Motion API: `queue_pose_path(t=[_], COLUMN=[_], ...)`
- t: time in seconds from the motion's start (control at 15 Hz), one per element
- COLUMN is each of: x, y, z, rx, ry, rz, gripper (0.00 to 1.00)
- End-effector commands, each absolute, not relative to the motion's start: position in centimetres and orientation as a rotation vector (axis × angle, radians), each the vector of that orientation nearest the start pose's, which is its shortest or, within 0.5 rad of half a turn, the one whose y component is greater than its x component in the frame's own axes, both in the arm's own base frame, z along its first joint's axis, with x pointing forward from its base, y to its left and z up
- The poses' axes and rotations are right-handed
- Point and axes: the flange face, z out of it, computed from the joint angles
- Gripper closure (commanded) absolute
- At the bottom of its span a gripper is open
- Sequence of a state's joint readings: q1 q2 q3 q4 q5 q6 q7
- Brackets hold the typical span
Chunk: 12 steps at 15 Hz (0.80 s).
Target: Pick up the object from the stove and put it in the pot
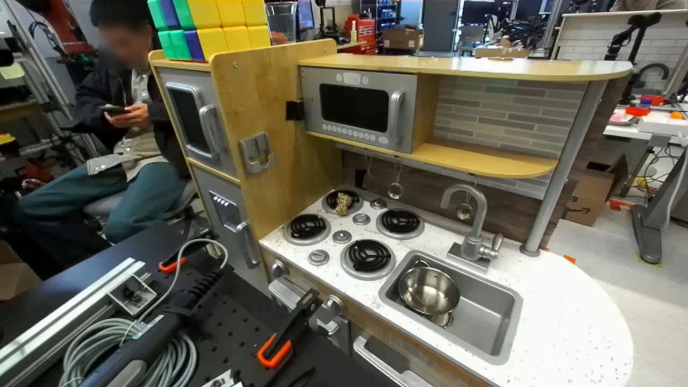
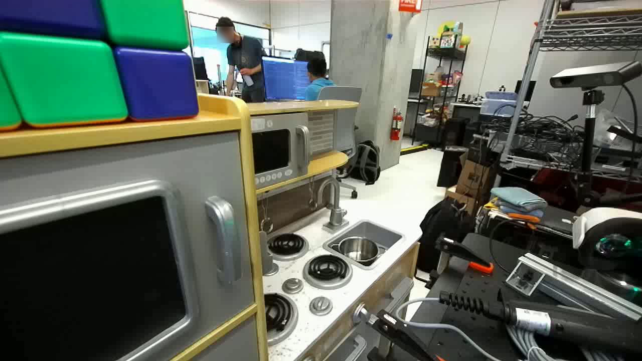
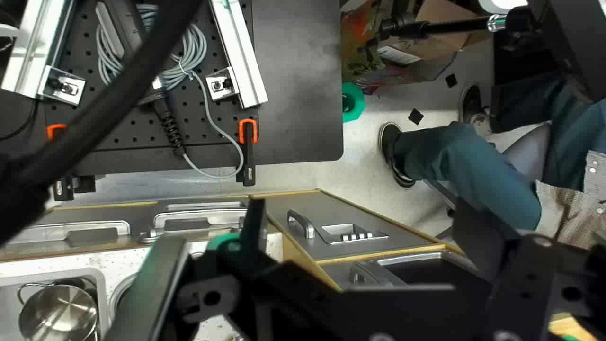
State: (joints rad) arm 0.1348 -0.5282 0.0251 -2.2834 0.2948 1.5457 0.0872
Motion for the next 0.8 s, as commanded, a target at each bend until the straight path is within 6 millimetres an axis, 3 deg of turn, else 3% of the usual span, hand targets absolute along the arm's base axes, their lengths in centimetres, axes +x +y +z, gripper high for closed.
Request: queue_pose_path(t=[0.0, 0.2, 0.33, 0.47, 0.73], x=[36.0, 36.0, 36.8, 38.7, 43.5], y=[9.1, 9.1, 9.4, 9.1, 6.8], z=[54.0, 54.0, 53.2, 51.3, 45.2], rx=[-2.866, -2.866, -2.847, -2.838, -2.840], ry=[-0.063, -0.063, 0.011, 0.109, 0.294], rz=[0.348, 0.348, 0.238, 0.121, -0.082], gripper=[0.00, 0.00, 0.00, 0.00, 0.00])
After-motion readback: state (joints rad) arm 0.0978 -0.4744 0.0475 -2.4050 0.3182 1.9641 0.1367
